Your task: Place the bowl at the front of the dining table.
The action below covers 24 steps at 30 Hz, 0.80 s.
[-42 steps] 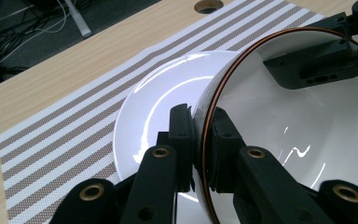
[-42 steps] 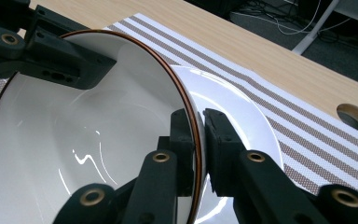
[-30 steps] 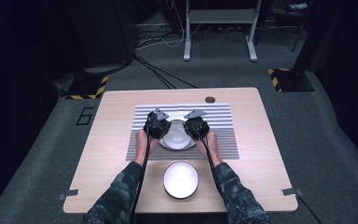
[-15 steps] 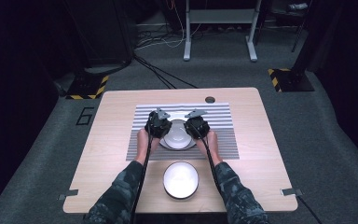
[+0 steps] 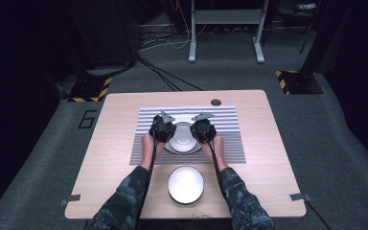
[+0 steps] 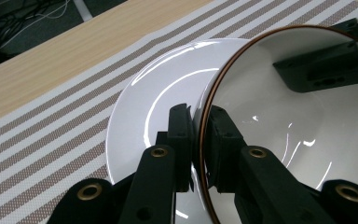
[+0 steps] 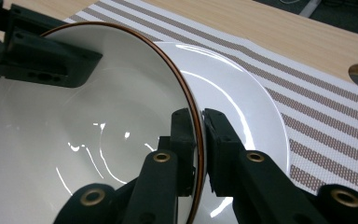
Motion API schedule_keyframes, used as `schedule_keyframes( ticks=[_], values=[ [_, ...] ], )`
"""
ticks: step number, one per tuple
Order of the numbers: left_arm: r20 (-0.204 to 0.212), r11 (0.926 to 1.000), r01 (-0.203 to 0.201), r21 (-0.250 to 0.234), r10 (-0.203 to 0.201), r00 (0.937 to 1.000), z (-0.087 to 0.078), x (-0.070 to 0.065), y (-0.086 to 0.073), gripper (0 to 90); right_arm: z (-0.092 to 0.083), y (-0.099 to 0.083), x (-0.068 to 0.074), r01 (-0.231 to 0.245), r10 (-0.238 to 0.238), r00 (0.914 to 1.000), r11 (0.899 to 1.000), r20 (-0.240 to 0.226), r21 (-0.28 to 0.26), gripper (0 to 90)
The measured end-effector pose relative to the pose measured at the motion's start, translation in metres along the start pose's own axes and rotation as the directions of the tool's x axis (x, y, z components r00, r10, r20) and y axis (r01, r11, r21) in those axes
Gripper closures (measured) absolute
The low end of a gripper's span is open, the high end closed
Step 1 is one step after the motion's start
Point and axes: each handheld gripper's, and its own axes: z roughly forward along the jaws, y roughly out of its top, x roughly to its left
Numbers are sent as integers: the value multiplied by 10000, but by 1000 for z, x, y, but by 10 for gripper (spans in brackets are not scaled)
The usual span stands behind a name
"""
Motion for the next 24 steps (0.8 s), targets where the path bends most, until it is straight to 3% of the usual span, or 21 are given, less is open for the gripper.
schedule_keyframes(
  ticks=[4, 11, 17, 24],
  values=[
    [36, 10000, -14, 73, 14, 10000, 0, 0, -1, 813, 1, -2, -4, -303, 303, 9995, 9995, -72, 35, 828],
    [91, 9984, 81, 562, -86, 9999, 5, 2, -1, 801, 3, 0, -4, -422, 422, 9991, 9990, -30, 119, 827],
    [89, 9986, 228, 472, -232, 9997, 10, 4, -2, 804, 6, 3, -7, -528, 530, 9986, 9982, -55, 284, 828],
    [167, 9967, 363, 726, -376, 9992, 16, 8, 2, 803, 11, 5, -12, -1141, 1152, 9932, 9916, -147, 609, 827]
  ],
)
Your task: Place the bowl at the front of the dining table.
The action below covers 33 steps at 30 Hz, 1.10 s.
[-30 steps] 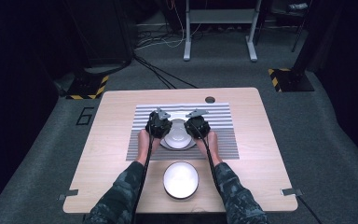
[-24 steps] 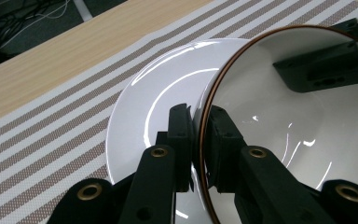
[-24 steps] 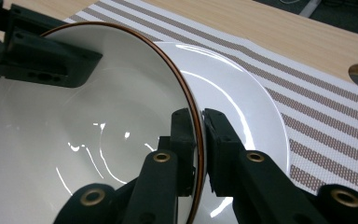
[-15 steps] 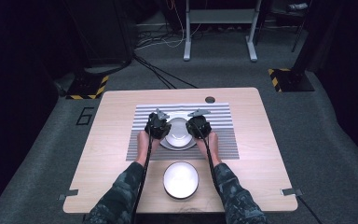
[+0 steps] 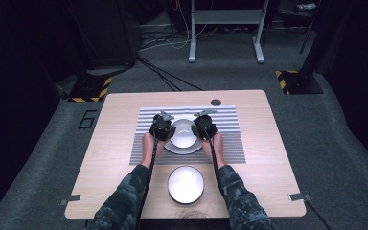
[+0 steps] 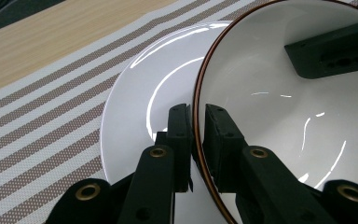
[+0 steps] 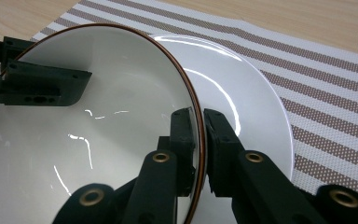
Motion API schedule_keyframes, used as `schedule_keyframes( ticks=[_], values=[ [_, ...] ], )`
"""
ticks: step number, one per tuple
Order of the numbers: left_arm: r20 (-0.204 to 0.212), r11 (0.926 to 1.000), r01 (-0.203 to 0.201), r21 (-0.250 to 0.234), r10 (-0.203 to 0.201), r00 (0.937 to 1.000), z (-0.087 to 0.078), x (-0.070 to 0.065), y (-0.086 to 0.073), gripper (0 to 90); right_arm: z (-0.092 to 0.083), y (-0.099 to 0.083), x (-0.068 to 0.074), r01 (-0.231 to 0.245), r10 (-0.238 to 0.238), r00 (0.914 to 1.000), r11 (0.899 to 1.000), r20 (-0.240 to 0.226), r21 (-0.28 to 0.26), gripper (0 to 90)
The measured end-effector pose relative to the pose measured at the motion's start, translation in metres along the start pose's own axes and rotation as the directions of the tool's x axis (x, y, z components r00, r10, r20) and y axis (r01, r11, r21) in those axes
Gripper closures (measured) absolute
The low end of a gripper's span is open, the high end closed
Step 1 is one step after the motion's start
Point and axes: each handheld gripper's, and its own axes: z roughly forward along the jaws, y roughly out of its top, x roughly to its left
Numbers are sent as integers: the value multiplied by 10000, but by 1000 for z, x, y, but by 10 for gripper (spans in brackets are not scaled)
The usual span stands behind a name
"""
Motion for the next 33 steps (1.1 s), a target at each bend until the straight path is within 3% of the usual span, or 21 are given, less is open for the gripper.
schedule_keyframes(
  ticks=[6, 17, 22, 33],
  values=[
    [164, 9992, 106, 377, -113, 9998, 5, 3, 7, 803, 4, 1, -6, -515, 520, 9985, 9983, -180, 280, 828],
    [163, 9950, 411, 905, -427, 9990, 14, 9, 9, 791, 13, 7, -9, -826, 840, 9963, 9939, -174, 728, 824],
    [162, 9933, 548, 1019, -567, 9983, 16, 13, 7, 785, 19, 10, -11, -1190, 1249, 9913, 9858, -428, 1188, 822],
    [88, 9922, 611, 1090, -625, 9980, 16, 17, 8, 786, 23, 14, -8, -980, 1021, 9944, 9874, -269, 1240, 823]
  ],
)
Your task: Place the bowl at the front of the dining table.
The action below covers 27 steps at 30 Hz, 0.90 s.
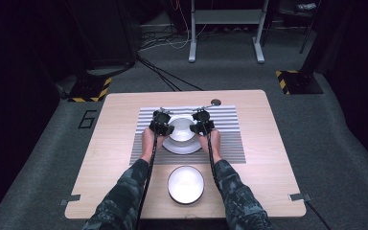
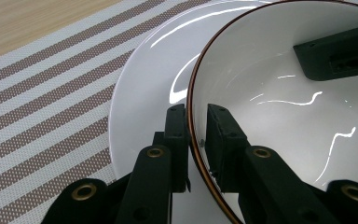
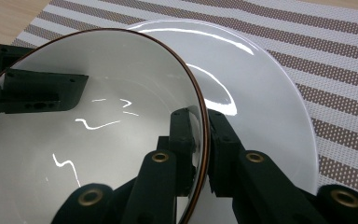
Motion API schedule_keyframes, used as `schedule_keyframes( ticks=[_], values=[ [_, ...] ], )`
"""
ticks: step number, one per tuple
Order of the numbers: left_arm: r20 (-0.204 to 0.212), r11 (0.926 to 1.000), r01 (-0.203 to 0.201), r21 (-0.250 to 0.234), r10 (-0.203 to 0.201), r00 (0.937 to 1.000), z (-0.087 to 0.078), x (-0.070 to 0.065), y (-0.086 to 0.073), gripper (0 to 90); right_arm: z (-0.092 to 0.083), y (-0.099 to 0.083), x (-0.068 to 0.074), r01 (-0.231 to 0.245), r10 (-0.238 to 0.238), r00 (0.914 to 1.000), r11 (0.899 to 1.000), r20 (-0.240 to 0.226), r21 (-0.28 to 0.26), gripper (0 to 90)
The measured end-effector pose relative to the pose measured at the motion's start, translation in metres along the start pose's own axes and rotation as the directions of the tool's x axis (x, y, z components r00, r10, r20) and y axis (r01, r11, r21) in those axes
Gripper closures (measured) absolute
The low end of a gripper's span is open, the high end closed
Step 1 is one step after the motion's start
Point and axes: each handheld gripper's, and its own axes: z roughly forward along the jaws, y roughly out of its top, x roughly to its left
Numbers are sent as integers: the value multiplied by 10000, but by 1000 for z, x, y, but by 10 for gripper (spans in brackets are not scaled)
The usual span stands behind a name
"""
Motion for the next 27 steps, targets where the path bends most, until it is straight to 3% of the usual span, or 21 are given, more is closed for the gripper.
schedule_keyframes(
  ticks=[14, 19, 23, 27],
  values=[
    [-93, 9999, 40, -159, -42, 9999, -2, -2, 2, 787, -1, 0, -1, -35, 35, 10000, 10000, 91, 34, 820],
    [8, 9996, 220, -165, -220, 9998, -5, 1, 2, 725, -2, -2, -1, -40, 40, 9999, 10000, 94, 12, 808],
    [60, 9992, 359, -159, -358, 9993, -8, 3, 1, 616, -5, -2, -1, 24, -23, 10000, 10000, 73, -62, 743],
    [82, 9986, 515, -152, -514, 9986, -14, 4, 0, 493, -11, -2, -2, -10, 10, 10000, 10000, -59, -82, 545]
  ],
)
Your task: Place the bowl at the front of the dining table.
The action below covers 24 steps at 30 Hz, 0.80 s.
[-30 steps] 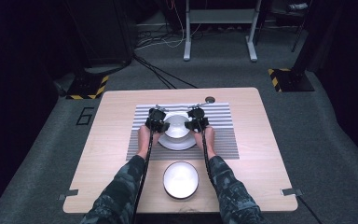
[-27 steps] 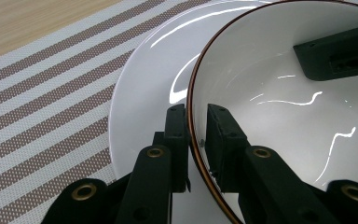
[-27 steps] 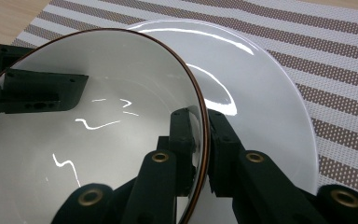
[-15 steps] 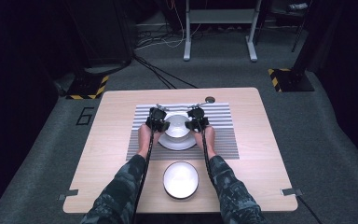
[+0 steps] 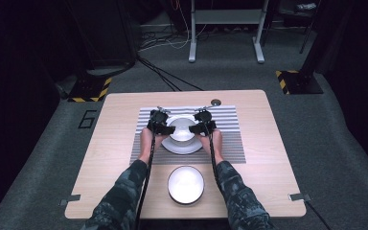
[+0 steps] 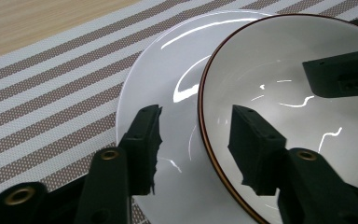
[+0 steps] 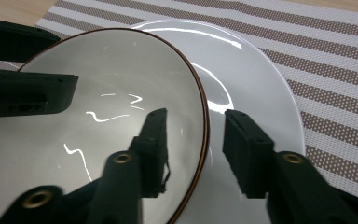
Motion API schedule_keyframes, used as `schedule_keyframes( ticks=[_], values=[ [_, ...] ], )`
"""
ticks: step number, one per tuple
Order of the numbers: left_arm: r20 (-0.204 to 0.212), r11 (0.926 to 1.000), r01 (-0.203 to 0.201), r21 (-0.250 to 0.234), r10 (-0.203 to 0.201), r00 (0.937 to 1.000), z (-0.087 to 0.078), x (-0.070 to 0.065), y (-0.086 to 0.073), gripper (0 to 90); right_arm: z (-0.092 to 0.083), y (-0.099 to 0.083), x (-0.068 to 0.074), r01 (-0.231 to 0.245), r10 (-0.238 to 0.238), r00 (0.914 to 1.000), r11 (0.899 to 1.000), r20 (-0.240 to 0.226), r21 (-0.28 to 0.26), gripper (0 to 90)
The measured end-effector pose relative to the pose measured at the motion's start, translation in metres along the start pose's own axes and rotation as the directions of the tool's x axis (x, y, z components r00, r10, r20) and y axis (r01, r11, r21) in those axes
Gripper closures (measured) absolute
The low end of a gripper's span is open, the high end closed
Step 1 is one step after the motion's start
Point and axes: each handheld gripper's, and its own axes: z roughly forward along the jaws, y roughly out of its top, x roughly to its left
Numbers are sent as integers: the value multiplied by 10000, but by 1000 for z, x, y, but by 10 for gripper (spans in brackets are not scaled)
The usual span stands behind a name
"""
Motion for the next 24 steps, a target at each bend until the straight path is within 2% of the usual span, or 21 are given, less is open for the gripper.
schedule_keyframes(
  ticks=[5, 10, 13, 20, 24],
  values=[
    [54, 10000, 58, -61, -58, 10000, -9, 2, 0, 348, -12, 0, 0, 36, -38, 9999, 9999, -137, -122, 312],
    [186, 9997, 99, -238, -94, 9998, -20, 2, 0, 203, -26, 0, -2, 57, -66, 9998, 9989, -200, -456, 149],
    [182, 9992, 2, -400, 5, 9998, -28, 1, -2, 153, -35, 0, -3, 200, -222, 9991, 9981, -370, -587, 136],
    [337, 9984, -160, -538, 178, 9993, -43, -2, -9, 126, -56, -4, -2, 489, -545, 9950, 9965, -831, -676, 60],
    [328, 9976, -452, -517, 470, 9984, -52, -3, -14, 116, -67, -13, -4, 696, -754, 9937, 9951, -834, -706, 42]
  ],
)
